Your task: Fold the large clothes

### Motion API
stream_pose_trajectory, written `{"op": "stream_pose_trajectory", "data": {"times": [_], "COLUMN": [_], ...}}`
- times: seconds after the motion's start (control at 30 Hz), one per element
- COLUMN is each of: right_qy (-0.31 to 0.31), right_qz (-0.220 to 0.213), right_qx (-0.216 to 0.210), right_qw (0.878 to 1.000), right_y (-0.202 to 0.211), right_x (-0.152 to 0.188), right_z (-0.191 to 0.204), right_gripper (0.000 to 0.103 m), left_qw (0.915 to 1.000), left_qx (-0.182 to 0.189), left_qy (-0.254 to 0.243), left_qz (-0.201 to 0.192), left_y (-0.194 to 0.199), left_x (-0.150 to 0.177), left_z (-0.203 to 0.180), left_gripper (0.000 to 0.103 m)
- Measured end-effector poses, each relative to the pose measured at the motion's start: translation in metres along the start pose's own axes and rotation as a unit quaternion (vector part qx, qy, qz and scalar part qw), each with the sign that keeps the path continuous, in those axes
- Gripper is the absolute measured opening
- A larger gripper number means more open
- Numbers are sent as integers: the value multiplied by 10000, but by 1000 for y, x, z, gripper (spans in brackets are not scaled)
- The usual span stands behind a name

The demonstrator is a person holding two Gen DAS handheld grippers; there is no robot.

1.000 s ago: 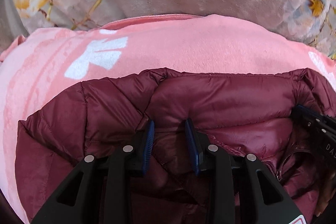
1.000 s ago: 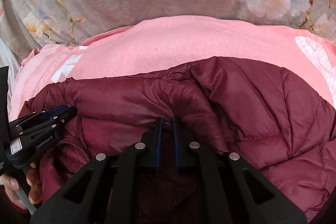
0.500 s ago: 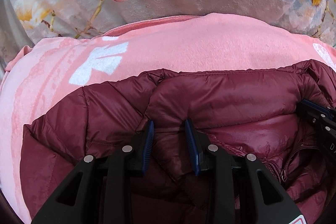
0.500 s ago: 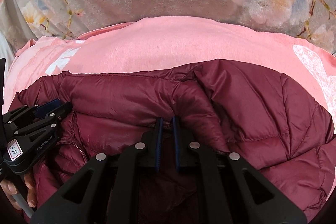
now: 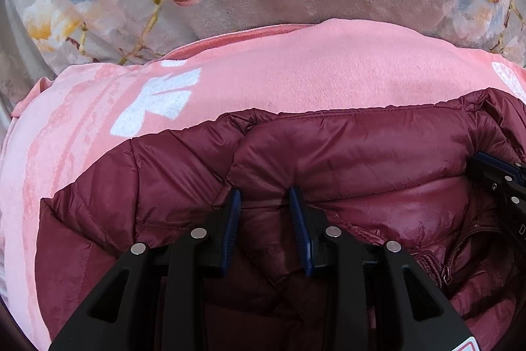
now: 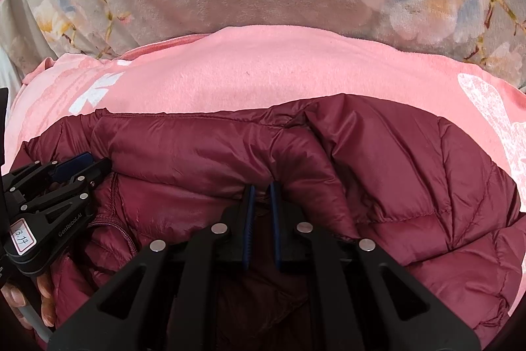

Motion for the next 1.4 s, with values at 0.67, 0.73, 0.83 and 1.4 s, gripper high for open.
{"op": "stream_pose_trajectory", "data": {"times": [0.67,0.73,0.83,1.4], "right_qy": [-1160,-1202,-1497,-3056], "right_qz": [-904,-693,-419,-638], "right_qx": [-409,-25,183,-746], "right_qw": [9883,9903,9877,9471], "right_y": [209,253,297,346], "right_x": [117,174,237,352], "right_z": [-60,-79,-101,-82], "right_gripper": [64,65,68,69], "left_qw": [9957,9953,9920,9640], "left_qx": [571,596,771,1097], "left_qy": [689,679,759,2147], "left_qz": [226,358,650,1122], "left_y": [131,155,187,255], "left_x": [91,126,189,334], "left_z": [79,98,127,175], "left_gripper": [68,70,71,71]}}
Point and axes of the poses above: each gripper's, at about its wrist camera, not at the fingertips, and y roughly against the way its jaws point, z to its left, x to its underside, the point moved 3 cm from there along -y, roughly the way its jaws point, and after that the axes turned 3 degrees about -x, right-handed, at the moved point
